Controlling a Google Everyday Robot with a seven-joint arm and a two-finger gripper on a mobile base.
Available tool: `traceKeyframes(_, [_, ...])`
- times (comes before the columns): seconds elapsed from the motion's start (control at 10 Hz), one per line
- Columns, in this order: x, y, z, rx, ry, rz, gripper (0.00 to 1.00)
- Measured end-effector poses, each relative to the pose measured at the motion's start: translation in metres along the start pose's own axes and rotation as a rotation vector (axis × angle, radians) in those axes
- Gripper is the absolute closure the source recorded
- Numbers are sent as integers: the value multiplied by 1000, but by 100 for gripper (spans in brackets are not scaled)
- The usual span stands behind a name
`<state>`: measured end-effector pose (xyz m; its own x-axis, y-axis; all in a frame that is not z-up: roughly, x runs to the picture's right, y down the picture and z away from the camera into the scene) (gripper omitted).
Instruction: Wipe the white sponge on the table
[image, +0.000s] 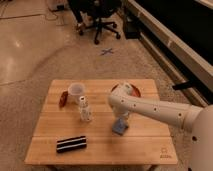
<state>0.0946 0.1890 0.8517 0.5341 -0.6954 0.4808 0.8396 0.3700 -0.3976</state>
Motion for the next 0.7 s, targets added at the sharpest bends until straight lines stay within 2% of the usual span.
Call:
traceKeyframes(0.4, [-37,-16,-2,25,-38,-73,100])
traceKeyframes(0.7, [-52,-37,-3,51,-55,-126,100])
